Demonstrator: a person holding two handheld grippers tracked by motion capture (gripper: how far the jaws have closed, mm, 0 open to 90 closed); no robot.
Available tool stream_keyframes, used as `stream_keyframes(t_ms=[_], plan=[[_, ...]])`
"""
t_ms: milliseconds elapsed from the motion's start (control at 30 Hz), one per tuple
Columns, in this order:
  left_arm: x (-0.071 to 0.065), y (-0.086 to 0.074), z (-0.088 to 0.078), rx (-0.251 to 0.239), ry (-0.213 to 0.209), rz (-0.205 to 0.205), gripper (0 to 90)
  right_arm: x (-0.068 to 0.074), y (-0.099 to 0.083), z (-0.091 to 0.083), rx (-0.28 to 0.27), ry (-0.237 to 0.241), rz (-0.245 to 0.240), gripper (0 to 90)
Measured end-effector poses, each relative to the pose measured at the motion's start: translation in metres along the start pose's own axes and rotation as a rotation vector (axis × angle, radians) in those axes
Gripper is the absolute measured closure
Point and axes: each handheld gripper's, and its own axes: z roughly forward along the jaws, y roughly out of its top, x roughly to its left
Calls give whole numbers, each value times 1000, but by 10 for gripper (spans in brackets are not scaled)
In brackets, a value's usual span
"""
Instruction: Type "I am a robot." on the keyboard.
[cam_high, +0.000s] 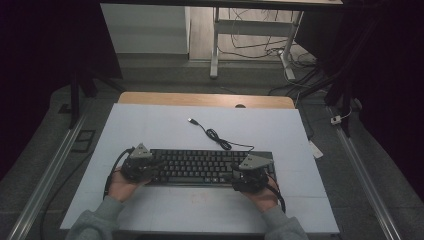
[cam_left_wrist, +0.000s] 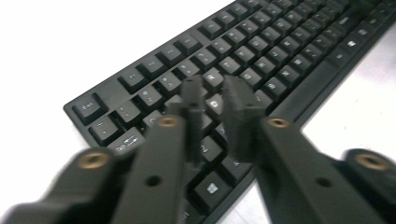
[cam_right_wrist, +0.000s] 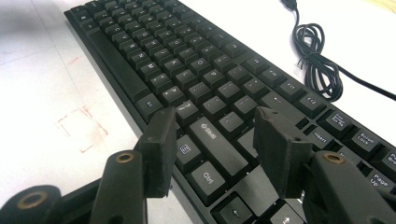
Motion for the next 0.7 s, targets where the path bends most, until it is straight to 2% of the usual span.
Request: stream_keyframes(t_ms=[100,433,700], plan=[[2,-1,2,11,7,-1,888,0,0,0,0,1,1,497],[4,-4,14,59,62,1,889,0,0,1,6,1,-1,496],[5,-6,19,72,74,-1,889,0,0,1,7,0,-2,496]])
